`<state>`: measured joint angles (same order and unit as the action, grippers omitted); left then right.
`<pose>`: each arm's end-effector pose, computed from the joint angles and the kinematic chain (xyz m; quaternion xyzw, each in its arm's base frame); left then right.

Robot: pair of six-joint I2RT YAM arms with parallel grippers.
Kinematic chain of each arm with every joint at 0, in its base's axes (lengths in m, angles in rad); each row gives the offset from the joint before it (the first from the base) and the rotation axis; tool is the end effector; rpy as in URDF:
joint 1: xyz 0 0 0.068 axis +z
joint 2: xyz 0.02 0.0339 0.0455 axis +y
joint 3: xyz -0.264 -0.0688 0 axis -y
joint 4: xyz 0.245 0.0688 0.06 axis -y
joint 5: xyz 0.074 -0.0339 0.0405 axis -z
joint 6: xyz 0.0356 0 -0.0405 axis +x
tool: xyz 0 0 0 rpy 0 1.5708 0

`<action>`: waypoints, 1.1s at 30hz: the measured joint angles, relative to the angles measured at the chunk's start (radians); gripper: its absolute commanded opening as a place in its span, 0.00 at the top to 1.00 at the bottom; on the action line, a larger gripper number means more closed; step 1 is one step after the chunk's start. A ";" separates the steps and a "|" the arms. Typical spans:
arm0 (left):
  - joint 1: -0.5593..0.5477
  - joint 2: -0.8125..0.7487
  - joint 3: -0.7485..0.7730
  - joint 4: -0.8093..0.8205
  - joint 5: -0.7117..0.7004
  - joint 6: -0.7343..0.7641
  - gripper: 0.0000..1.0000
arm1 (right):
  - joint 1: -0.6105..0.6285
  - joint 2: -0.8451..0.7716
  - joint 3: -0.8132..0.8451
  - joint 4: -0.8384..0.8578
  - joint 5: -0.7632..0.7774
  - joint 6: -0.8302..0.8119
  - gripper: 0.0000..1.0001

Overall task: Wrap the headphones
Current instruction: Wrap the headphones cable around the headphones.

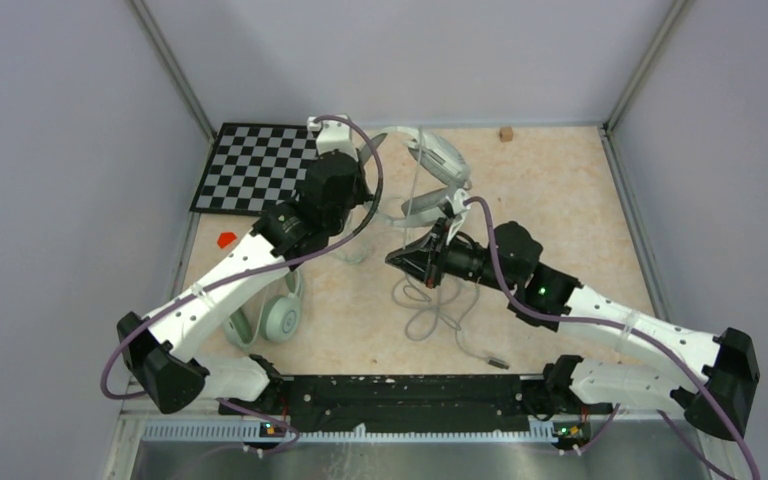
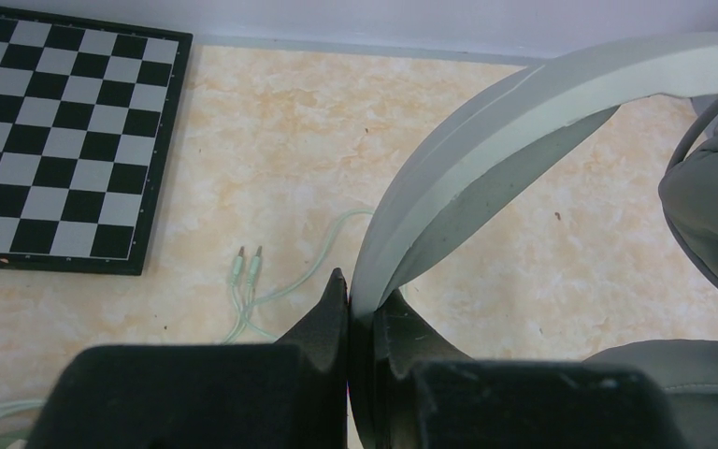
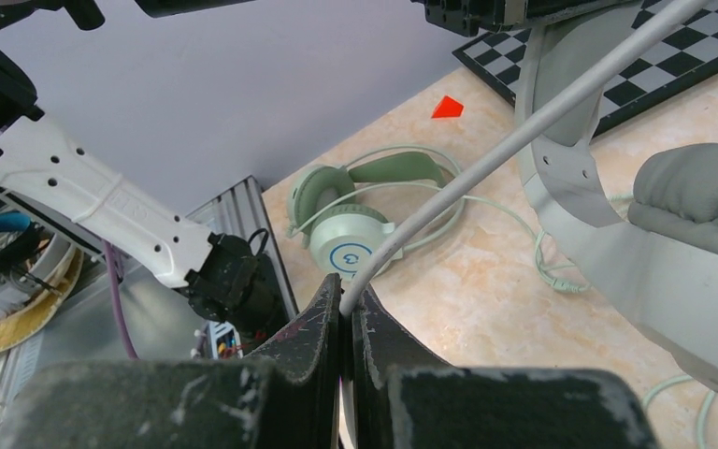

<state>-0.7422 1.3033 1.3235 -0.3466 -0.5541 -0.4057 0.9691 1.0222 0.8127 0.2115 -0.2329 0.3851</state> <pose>0.2284 -0.1841 0.3996 -0.0263 0.7973 -0.1177 0.5914 0.1308 0.2050 0.3467 -0.2807 0.6482 0.5044 0.4965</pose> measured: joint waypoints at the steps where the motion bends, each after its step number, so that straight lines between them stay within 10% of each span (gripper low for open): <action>1: 0.004 0.000 0.000 -0.001 0.001 -0.004 1.00 | 0.003 0.000 0.000 0.000 0.006 0.000 1.00; 7: 0.048 0.000 0.000 -0.030 0.046 -0.068 1.00 | 0.010 -0.002 -0.026 0.008 0.042 -0.017 0.85; 33: 0.059 -0.108 0.034 -0.077 0.203 -0.206 1.00 | 0.024 -0.012 -0.328 0.356 0.136 -0.330 0.76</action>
<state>-0.6834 1.1954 1.3575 -0.4232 -0.3511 -0.6113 0.9928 1.0103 0.4843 0.5671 -0.0967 0.0551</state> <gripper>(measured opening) 0.063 0.237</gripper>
